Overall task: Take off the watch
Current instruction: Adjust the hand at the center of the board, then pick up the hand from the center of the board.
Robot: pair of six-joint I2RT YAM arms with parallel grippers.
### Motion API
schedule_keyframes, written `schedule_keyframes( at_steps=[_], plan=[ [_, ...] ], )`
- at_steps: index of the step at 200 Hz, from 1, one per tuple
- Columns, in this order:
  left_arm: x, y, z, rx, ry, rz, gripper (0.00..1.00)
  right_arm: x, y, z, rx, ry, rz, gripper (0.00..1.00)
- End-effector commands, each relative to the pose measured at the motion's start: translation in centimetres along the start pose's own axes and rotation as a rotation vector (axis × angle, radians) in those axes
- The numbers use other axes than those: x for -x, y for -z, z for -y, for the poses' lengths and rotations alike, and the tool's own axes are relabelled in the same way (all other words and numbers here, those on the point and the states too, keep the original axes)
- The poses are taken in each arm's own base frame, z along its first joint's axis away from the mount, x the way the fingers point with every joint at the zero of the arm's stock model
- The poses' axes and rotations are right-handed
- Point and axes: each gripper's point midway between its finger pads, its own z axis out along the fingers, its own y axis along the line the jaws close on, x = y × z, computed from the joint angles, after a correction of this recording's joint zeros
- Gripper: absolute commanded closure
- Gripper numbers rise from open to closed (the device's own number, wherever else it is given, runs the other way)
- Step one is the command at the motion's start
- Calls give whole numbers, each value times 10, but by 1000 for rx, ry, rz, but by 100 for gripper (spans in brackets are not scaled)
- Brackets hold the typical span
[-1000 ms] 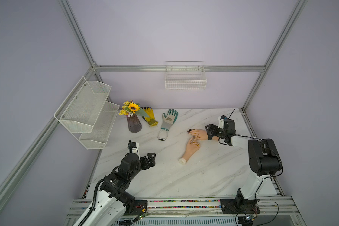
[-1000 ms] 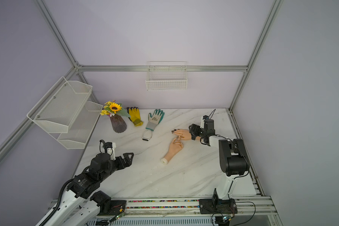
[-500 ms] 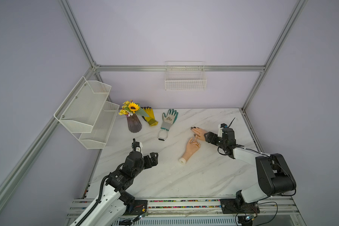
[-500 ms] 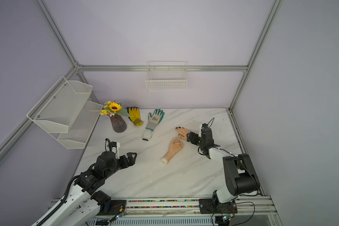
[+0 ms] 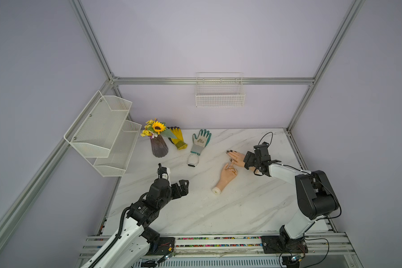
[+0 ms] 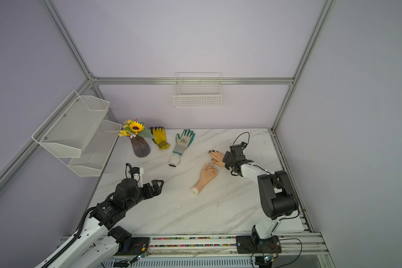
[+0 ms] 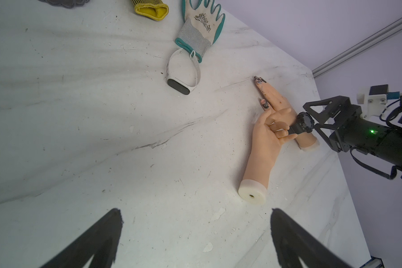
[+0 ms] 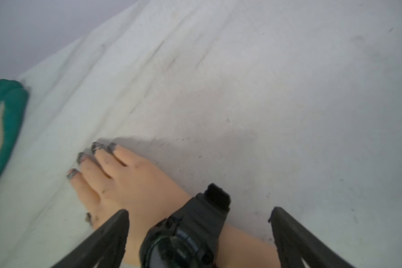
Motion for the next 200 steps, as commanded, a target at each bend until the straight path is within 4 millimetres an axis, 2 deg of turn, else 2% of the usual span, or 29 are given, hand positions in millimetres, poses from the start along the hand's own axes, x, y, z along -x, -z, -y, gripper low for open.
schedule_keyframes(
  at_steps=[1, 18, 39, 47, 58, 72, 87, 96, 118, 154, 177, 192, 200],
  plan=[
    [6, 0, 0, -7, -24, 43, 0, -3, 9, 25, -210, 205, -48, 3],
    [3, -1, -1, -12, -53, 34, 0, -8, 7, 16, -165, 366, -109, 3],
    [-1, -2, -1, -16, -77, 19, 0, -3, 10, -29, 70, 451, -112, 3],
    [-1, -1, -1, -20, -80, 20, 0, -6, 9, -41, 132, 495, -123, 3],
    [0, 0, 1, -33, -81, 27, 0, -10, 1, -45, 156, 537, -145, 2],
    [1, 2, 2, -46, -78, 41, 0, -24, -10, -47, 181, 573, -201, 3],
    [2, 4, 2, -49, -78, 54, 0, -41, -14, -58, 264, 587, -253, 2],
    [3, 5, 1, -46, -77, 61, 0, -49, -17, -56, 269, 595, -277, 2],
    [2, 5, -1, -44, -78, 64, 0, -56, -27, -36, 164, 588, -300, 2],
    [0, 1, -2, -33, -83, 48, 0, -65, -27, -29, 149, 599, -316, 2],
    [-2, -2, -3, -27, -85, 33, 0, -90, -43, -19, 93, 634, -394, 2],
    [-2, -2, -2, -25, -86, 27, 0, -107, -54, -22, 98, 650, -440, 3],
    [-2, -2, -2, -25, -85, 27, 0, -110, -58, -25, 109, 651, -446, 3]
  ],
)
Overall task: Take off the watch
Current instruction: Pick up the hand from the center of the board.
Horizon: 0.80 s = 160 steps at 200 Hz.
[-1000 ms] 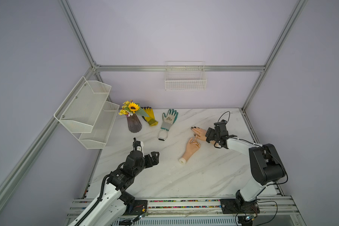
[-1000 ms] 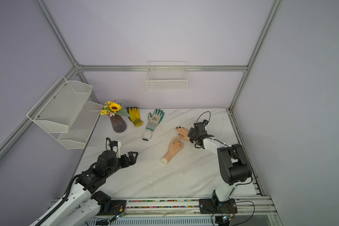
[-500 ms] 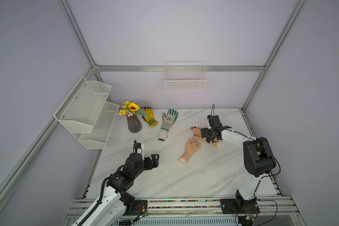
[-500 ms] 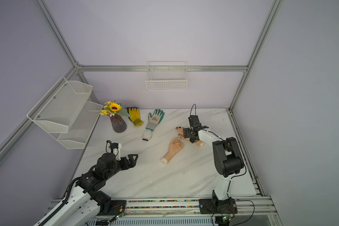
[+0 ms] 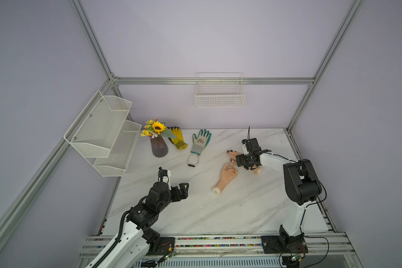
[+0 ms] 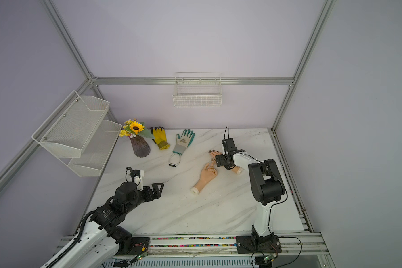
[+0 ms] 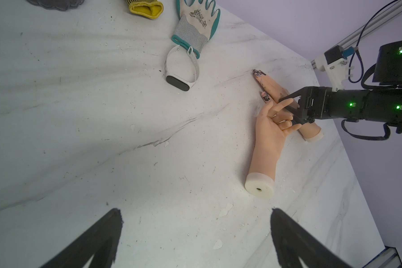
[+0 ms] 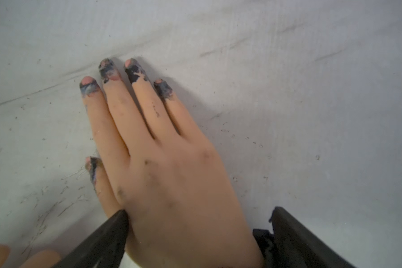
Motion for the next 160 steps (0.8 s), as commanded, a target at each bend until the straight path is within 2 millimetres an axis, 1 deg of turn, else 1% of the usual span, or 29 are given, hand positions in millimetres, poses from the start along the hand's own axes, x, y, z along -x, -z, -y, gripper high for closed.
schedule_keyframes(
  at_steps=[1, 19, 23, 45, 55, 62, 77, 86, 100, 112, 133, 146, 160],
  plan=[
    [12, 2, 5, -16, -15, 36, 0, -74, -43, -9, -8, 50, -242, 3],
    [12, 2, 6, -14, -11, 36, 0, -68, -46, -22, 58, 44, -218, 6],
    [13, 3, 6, -15, -12, 37, 0, -66, -47, -22, 60, 43, -213, 8],
    [17, 5, 7, -9, -11, 42, 0, -72, -52, -19, 41, 32, -227, 20],
    [18, 5, 8, -8, -9, 45, 0, -73, -55, -17, 27, 20, -230, 32],
    [19, 4, 8, -9, -5, 44, 0, -69, -55, -16, 20, 12, -218, 40],
    [20, 4, 11, -15, -3, 39, 0, -60, -53, -15, 9, -16, -182, 47],
    [21, 3, 12, -16, -2, 35, 0, -50, -47, -16, 18, -35, -142, 54],
    [24, 3, 16, -23, 4, 31, 0, -30, -34, -18, 38, -55, -61, 59],
    [28, 2, 22, -38, 13, 28, 0, -11, -19, -24, 81, -73, 11, 64],
    [40, 1, 37, -82, 30, 32, 0, 16, 7, -34, 154, -107, 122, 72],
    [47, -1, 48, -109, 44, 30, 0, 31, 22, -33, 178, -136, 188, 78],
    [54, -6, 62, -153, 59, 12, 0, 47, 43, -28, 218, -175, 266, 84]
  ],
)
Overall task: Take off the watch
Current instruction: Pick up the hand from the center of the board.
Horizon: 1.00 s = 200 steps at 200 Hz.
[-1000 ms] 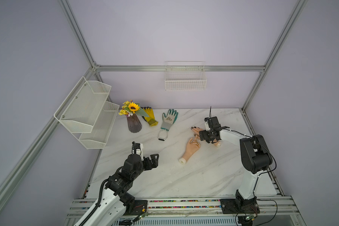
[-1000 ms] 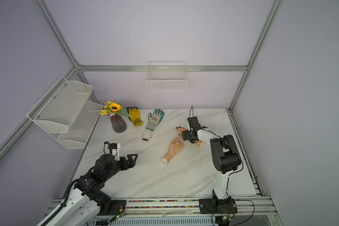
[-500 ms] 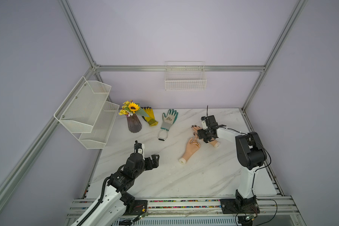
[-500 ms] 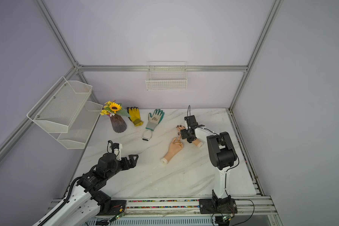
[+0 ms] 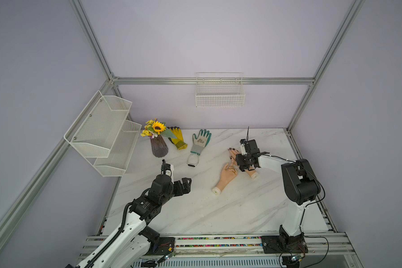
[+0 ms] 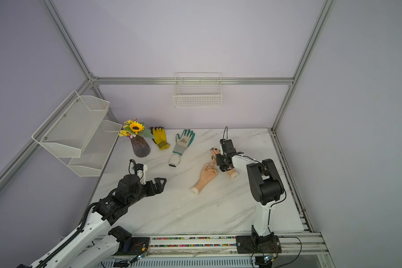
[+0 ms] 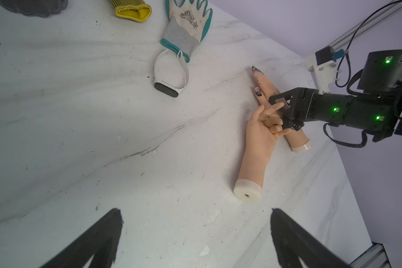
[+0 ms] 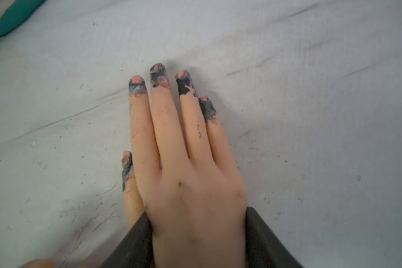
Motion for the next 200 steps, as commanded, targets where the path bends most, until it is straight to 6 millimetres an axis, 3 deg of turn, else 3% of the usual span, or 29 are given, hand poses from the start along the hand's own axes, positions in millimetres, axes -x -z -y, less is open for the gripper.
schedule_keyframes(
  at_steps=[1, 46, 75, 114, 126, 156, 173, 200],
  plan=[
    [28, -1, 36, -119, 39, 36, 0, 42, 31, -12, 114, -92, 166, 84],
    [39, -29, 103, -413, 89, -57, 0, 74, 84, -2, 257, -189, 332, 88],
    [47, -51, 150, -615, 150, -155, 0, 88, 124, -12, 330, -166, 428, 87],
    [59, -86, 205, -740, 132, -186, 0, 84, 157, -42, 498, -74, 475, 87],
    [71, -91, 217, -773, 118, -149, 0, 76, 158, -48, 527, -55, 465, 87],
    [89, -116, 223, -759, 117, -101, 0, 54, 164, -79, 631, 31, 426, 87],
    [83, -133, 226, -737, 112, -137, 0, 49, 173, -98, 696, 76, 422, 87],
    [71, -155, 206, -636, 147, -142, 0, 50, 182, -113, 744, 102, 426, 87]
  ],
)
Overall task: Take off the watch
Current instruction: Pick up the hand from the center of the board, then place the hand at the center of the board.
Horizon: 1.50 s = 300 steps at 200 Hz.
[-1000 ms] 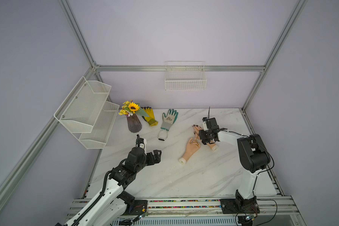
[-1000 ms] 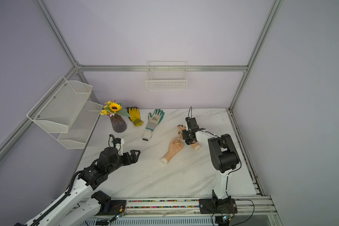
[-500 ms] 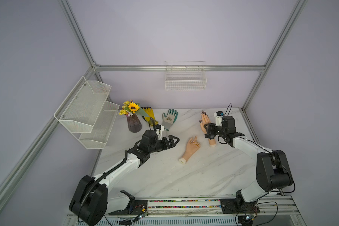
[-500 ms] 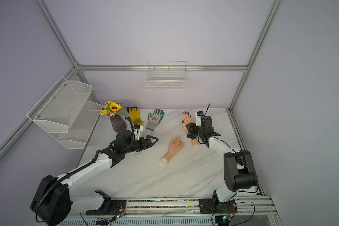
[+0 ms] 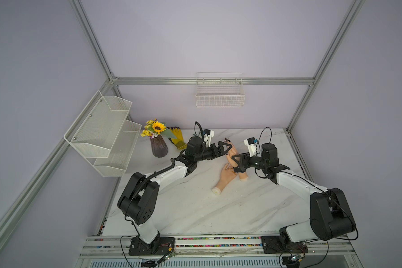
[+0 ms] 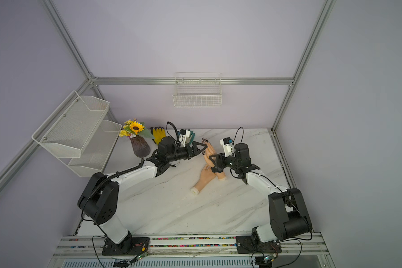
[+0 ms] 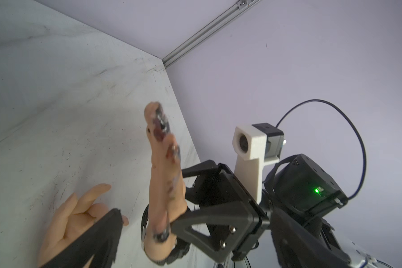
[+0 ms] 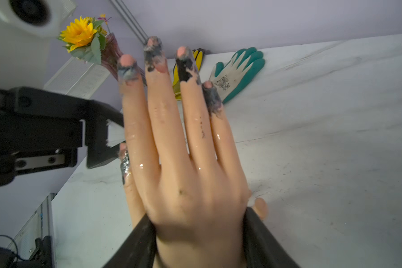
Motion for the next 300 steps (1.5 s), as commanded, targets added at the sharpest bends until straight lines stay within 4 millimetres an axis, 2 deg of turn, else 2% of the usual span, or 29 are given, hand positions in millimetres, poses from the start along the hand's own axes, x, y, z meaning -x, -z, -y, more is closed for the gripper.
schedule_keyframes(
  at_steps=[1, 27, 41, 59, 80, 86, 93, 111, 122, 138, 143, 145, 153, 156, 169, 183, 186, 202, 220, 235, 255, 269, 300],
  plan=[
    [2, -2, -11, 47, 2, 29, 0, 33, 9, -41, 127, 119, 91, 87],
    [-4, -1, -32, 143, 10, 26, 0, 28, -1, -60, 184, 143, 61, 87],
    [-8, -1, -30, 144, 10, 15, 12, 24, -8, -67, 195, 147, 44, 86],
    [-15, -1, -26, 158, 9, -10, 34, 25, -13, -73, 203, 141, 47, 84],
    [-25, 11, -35, 243, 54, -31, 52, 38, -10, -79, 179, 128, 92, 74],
    [-29, 18, -44, 299, 91, -31, 59, 41, -8, -82, 167, 125, 103, 70],
    [-32, 28, -52, 350, 129, -27, 67, 47, -5, -87, 154, 125, 125, 61],
    [-41, 53, -62, 452, 194, -18, 83, 53, 3, -110, 131, 121, 183, 28],
    [-52, 69, -68, 505, 241, -23, 87, 53, 8, -131, 121, 129, 218, 13],
    [-67, 104, -80, 620, 347, -16, 91, 49, 13, -156, 99, 105, 281, 9],
    [-75, 116, -88, 667, 388, -23, 92, 52, 24, -170, 107, 96, 329, 8],
    [-73, 122, -83, 662, 396, -10, 92, 51, 26, -174, 106, 92, 340, 8],
    [-82, 144, -87, 713, 453, -6, 91, 47, 31, -186, 94, 76, 380, 8],
    [-86, 153, -90, 738, 476, -3, 91, 42, 31, -196, 104, 75, 384, 8],
    [-98, 192, -98, 834, 580, 14, 89, 21, 28, -213, 57, 74, 402, 8],
    [-111, 235, -101, 943, 670, 24, 88, -11, 17, -238, 21, 95, 372, 8],
    [-113, 244, -101, 966, 685, 29, 88, -26, 7, -238, -1, 108, 343, 8],
    [-124, 289, -101, 1114, 740, 44, 86, -75, -20, -254, -62, 156, 265, 8],
    [-136, 321, -106, 1261, 796, 28, 85, -124, -51, -264, -102, 220, 177, 8],
    [-147, 323, -117, 1294, 846, -20, 86, -155, -71, -278, -77, 280, 115, 8],
    [-161, 311, -134, 1288, 948, -70, 90, -184, -86, -288, -24, 313, 44, 8],
    [-162, 305, -144, 1308, 972, -93, 94, -202, -87, -286, 11, 317, -12, 5],
    [-153, 293, -158, 1300, 1004, -120, 95, -238, -78, -273, 55, 324, -139, 3]
  ],
)
